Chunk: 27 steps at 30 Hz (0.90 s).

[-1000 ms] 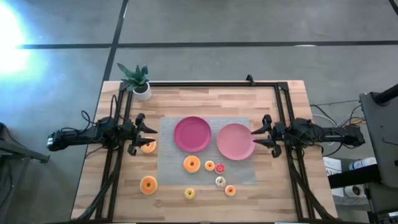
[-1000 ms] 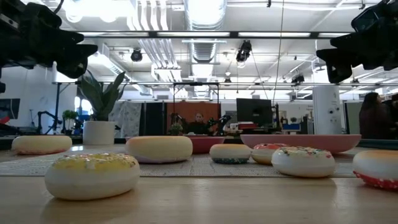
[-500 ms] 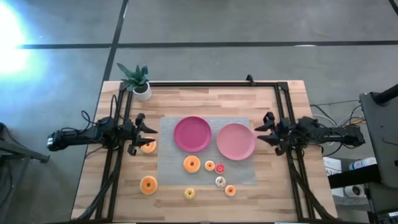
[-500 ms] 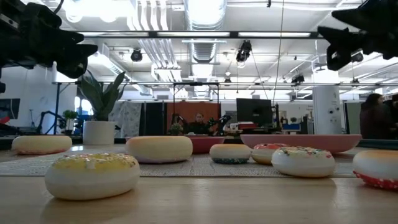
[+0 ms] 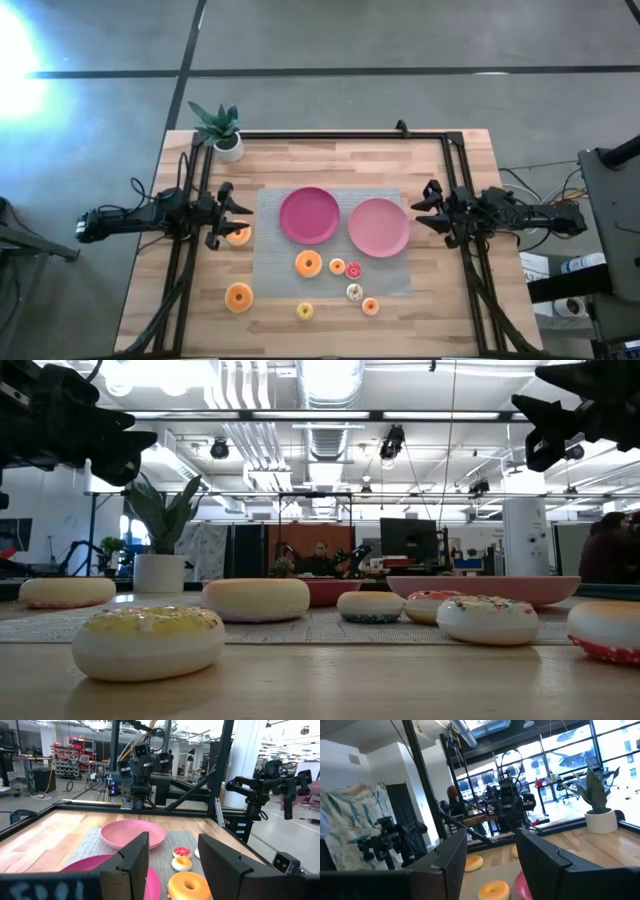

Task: Pick & Place donuts
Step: Put the small red donut on the pink plate

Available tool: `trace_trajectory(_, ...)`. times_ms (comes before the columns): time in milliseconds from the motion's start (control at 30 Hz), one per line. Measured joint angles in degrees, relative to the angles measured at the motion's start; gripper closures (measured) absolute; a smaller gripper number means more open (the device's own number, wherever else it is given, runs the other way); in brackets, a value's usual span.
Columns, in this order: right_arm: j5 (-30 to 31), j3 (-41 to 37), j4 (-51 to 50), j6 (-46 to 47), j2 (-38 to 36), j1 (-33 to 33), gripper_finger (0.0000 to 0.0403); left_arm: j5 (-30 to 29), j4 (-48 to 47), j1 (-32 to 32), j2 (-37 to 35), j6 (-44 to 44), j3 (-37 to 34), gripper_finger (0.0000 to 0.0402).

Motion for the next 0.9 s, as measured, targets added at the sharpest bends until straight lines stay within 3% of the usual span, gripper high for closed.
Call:
trace_trajectory(133,-0.01,0.00,2.22,1.76,0.00,0.02,0.0241,0.01,0.00,0.00,0.02,-0.01,0.00,0.0257)
trace_trajectory(200,1.25,0.00,3.87,9.33,-0.02,0.02,0.0241,-0.01,-0.01,0.01,0.01,-0.02,0.00,0.0257)
trace_trajectory(267,7.32,0.00,4.24,16.48,-0.01,0.00,0.0241,0.01,0.00,0.01,0.02,-0.02,0.00,0.0257)
trace_trajectory(333,12.21,0.00,3.98,28.38,0.08,0.00,0.0241,-0.01,-0.01,0.02,0.02,0.00,0.01,0.0257)
trace_trajectory(433,14.87,0.05,1.14,43.64,0.74,0.01,0.0241,-0.01,0.00,0.00,0.02,0.01,0.02,0.0257)
trace_trajectory(633,9.83,0.03,-8.67,51.49,6.02,1.00,0.0241,0.01,-0.01,0.01,0.01,-0.01,0.01,0.0257)
trace_trajectory(900,6.26,0.04,-4.24,55.73,16.98,5.43,0.0243,0.00,0.00,0.02,0.02,-0.02,0.02,0.0257)
